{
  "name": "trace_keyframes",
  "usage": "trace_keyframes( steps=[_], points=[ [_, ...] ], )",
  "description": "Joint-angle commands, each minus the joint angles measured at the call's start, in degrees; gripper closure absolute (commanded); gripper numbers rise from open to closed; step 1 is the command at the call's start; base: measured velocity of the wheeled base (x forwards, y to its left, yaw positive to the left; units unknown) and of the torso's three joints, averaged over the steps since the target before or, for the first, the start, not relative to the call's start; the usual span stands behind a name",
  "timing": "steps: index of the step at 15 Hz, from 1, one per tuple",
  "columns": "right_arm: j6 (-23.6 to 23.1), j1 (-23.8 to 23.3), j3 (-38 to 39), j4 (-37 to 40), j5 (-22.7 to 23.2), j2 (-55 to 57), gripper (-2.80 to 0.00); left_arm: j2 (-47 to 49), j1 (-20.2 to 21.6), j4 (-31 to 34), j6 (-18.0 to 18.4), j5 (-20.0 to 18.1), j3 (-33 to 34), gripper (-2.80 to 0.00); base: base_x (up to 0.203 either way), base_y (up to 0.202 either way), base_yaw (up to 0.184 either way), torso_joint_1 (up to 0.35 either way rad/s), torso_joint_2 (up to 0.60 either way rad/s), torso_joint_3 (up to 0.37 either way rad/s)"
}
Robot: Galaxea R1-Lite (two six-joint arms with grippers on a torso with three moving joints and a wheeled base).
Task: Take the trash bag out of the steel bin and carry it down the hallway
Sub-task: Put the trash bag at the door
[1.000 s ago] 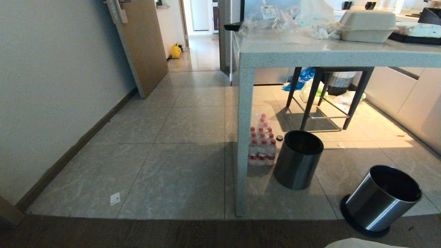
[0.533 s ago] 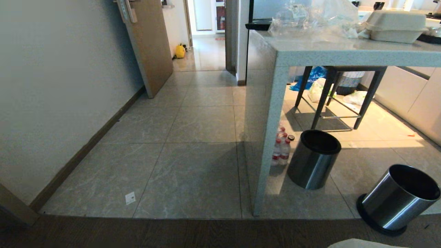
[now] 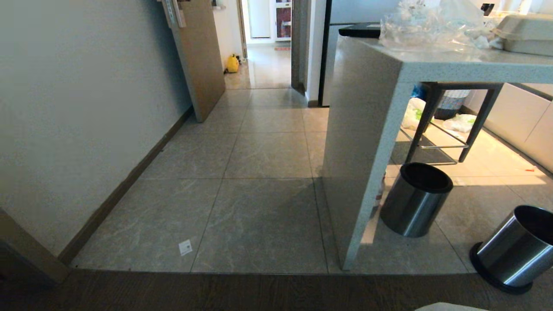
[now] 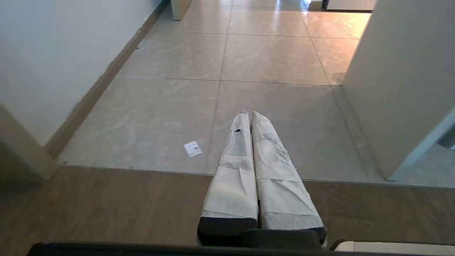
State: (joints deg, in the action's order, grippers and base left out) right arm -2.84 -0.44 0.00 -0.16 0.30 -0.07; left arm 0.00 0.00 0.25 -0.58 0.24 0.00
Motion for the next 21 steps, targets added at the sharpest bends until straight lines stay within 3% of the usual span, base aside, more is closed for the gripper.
trace_keyframes(
  steps=[1, 13, 21],
  points=[
    [-0.1, 0.0, 0.0, 0.0, 0.0, 0.1, 0.00, 0.0, 0.0, 0.0, 0.0, 0.0, 0.0, 0.00, 0.000, 0.199, 0.014, 0.005, 0.00, 0.002],
    [-0.1, 0.0, 0.0, 0.0, 0.0, 0.1, 0.00, 0.0, 0.0, 0.0, 0.0, 0.0, 0.0, 0.00, 0.000, 0.190, 0.000, 0.003, 0.00, 0.003],
    [-0.1, 0.0, 0.0, 0.0, 0.0, 0.1, 0.00, 0.0, 0.0, 0.0, 0.2, -0.1, 0.0, 0.00, 0.000, 0.021, 0.001, 0.001, 0.00, 0.000]
  ],
)
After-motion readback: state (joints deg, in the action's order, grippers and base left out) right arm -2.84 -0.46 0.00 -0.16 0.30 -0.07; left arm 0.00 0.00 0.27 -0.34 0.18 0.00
